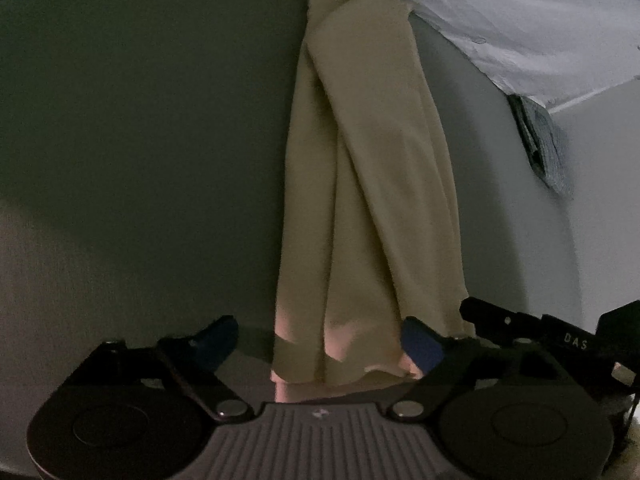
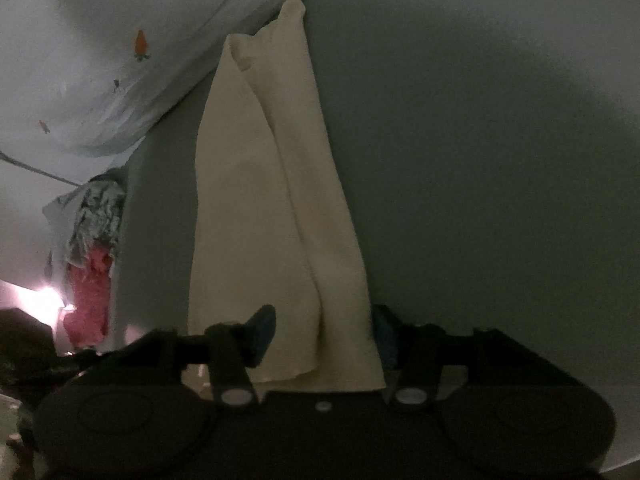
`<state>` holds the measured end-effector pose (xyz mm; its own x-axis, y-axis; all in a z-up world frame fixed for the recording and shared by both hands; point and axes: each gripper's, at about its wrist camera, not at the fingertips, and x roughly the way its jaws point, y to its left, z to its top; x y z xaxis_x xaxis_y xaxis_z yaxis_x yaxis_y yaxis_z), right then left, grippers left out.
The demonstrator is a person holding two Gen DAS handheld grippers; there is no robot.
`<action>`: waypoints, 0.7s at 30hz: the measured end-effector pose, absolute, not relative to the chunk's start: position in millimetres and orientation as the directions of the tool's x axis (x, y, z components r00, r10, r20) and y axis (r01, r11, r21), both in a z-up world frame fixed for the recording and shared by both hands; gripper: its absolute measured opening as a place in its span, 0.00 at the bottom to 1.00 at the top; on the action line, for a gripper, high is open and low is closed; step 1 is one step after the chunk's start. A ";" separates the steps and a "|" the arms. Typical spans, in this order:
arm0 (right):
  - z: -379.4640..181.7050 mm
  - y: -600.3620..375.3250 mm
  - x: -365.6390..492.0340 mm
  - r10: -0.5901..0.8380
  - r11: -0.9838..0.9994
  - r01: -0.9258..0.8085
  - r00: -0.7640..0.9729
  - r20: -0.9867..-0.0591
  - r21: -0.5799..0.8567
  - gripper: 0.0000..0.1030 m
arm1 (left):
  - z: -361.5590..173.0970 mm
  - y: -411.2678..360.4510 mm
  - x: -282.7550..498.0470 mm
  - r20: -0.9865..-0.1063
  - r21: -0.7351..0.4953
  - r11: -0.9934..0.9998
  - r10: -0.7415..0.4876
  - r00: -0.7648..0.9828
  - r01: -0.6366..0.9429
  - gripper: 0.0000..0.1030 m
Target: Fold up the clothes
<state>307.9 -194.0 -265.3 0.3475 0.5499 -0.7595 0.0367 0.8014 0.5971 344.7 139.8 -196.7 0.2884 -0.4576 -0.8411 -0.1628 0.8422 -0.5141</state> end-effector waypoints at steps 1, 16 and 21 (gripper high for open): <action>-266.2 -195.6 309.3 0.563 0.792 0.041 0.338 -0.754 0.610 0.55 | -197.2 139.0 344.9 -0.836 -0.527 0.832 -0.471 0.281 -0.174 0.74; -286.7 -211.9 330.2 0.727 0.649 0.121 0.192 -0.659 0.751 0.47 | -206.8 147.6 338.5 -0.830 -0.556 0.771 -0.499 0.248 -0.311 0.33; -287.2 -210.2 332.4 0.734 0.653 0.128 0.137 -0.665 0.747 0.45 | -217.6 166.2 331.5 -0.821 -0.569 0.731 -0.531 0.209 -0.377 0.13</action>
